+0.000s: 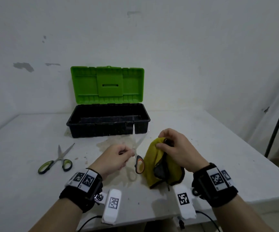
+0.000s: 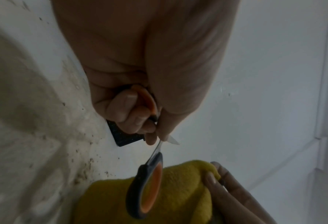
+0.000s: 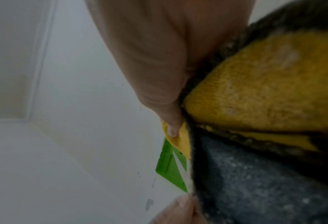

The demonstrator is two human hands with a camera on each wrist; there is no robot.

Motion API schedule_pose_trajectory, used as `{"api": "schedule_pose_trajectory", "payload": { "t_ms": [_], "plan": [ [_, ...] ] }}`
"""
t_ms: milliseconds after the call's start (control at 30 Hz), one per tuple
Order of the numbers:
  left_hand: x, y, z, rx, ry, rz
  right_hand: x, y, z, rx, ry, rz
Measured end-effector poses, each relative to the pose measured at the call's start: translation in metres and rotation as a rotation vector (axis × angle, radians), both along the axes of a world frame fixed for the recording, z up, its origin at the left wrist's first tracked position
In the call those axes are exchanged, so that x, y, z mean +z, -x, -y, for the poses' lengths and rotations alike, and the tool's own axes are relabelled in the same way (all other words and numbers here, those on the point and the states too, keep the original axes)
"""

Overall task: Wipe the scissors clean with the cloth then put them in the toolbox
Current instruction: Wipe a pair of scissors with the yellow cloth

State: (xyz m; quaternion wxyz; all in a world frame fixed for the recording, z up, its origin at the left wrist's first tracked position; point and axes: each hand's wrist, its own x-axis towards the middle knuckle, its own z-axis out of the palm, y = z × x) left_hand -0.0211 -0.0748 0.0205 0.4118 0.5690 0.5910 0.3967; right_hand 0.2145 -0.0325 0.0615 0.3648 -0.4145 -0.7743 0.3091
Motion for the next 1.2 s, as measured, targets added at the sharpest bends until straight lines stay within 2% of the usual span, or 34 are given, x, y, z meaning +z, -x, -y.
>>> {"api": "schedule_pose_trajectory", "payload": {
  "t_ms": [100, 233, 400, 500, 667, 867, 1200],
  "plan": [
    [-0.006, -0.005, 0.0, -0.024, -0.007, -0.017, -0.011, 0.013, -0.002, -0.01, -0.036, -0.025],
    [-0.01, -0.015, 0.0, -0.055, -0.013, 0.016, -0.019, 0.029, -0.004, -0.082, -0.182, -0.024],
    [-0.016, -0.02, -0.002, -0.014, -0.06, 0.051, -0.031, 0.038, -0.001, -0.206, -0.398, 0.098],
    [-0.017, -0.02, -0.003, -0.006, -0.075, 0.057, -0.041, 0.039, 0.006, -0.196, -0.351, 0.189],
    [-0.019, -0.021, -0.004, 0.011, -0.079, 0.012, -0.045, 0.039, 0.007, -0.173, -0.354, 0.121],
    [-0.014, -0.02, -0.004, 0.0, -0.087, -0.006, -0.048, 0.041, 0.008, -0.092, -0.395, 0.128],
    [-0.012, -0.014, -0.002, -0.026, -0.145, -0.11, -0.035, 0.034, -0.002, -0.093, -0.432, 0.241]
  ]
}}
